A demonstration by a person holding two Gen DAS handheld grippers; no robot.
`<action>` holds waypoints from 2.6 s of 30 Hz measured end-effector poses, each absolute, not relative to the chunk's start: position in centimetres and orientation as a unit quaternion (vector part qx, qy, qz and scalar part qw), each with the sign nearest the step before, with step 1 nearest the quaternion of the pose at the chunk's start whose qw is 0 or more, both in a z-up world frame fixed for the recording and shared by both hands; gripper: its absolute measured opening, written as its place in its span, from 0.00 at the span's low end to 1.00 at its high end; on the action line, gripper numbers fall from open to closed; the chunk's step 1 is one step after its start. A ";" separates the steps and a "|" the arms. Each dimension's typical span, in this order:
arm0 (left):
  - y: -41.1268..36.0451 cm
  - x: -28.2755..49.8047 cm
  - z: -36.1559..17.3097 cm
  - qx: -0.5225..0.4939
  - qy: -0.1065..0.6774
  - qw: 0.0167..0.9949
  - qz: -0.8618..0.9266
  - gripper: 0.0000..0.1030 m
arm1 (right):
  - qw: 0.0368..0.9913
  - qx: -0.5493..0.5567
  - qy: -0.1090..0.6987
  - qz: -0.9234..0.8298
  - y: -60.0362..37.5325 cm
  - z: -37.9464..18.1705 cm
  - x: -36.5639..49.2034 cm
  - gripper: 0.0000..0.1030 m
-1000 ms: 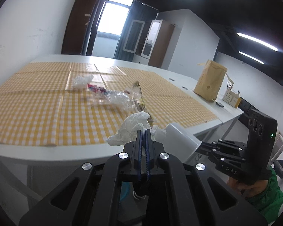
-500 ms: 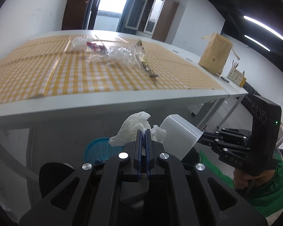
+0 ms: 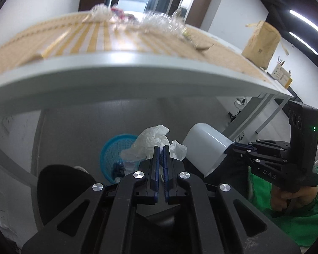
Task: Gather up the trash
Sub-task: 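Carry the tissue and white cup down over the blue wastebasket with both tools, then open both tools to drop the tissue and cup into the wastebasket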
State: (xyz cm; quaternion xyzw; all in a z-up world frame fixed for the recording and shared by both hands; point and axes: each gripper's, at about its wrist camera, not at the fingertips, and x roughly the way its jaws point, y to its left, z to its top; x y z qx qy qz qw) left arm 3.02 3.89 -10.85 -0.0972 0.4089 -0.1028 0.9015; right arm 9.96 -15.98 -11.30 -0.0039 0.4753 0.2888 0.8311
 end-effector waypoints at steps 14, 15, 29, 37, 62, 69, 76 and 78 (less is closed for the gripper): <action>5.8 6.6 -16.8 -0.145 0.450 0.875 -0.105 0.02 | 0.808 -0.009 0.529 0.260 -14.5 -17.9 12.2 0.03; 5.9 6.8 -17.2 -0.149 0.453 0.873 -0.105 0.02 | 0.806 -0.008 0.533 0.258 -14.3 -18.4 12.5 0.03; 8.2 12.0 -24.4 -0.222 0.527 0.817 -0.069 0.02 | 0.768 0.012 0.599 0.227 -11.5 -25.1 16.9 0.03; 8.5 14.6 -27.5 -0.241 0.563 0.789 -0.048 0.02 | 0.753 0.002 0.623 0.212 -10.0 -28.2 19.1 0.03; 10.2 23.3 -35.4 -0.269 0.618 0.738 0.033 0.02 | 0.682 -0.001 0.714 0.159 -6.5 -39.7 26.1 0.04; 10.0 24.1 -36.1 -0.271 0.619 0.736 0.033 0.02 | 0.676 0.008 0.721 0.149 -6.8 -41.1 27.1 0.04; 10.7 23.7 -36.0 -0.295 0.610 0.735 0.036 0.14 | 0.679 0.021 0.719 0.146 -7.1 -41.3 27.2 0.12; 11.0 23.6 -35.9 -0.308 0.604 0.734 0.035 0.32 | 0.682 0.027 0.717 0.145 -7.4 -41.2 27.3 0.22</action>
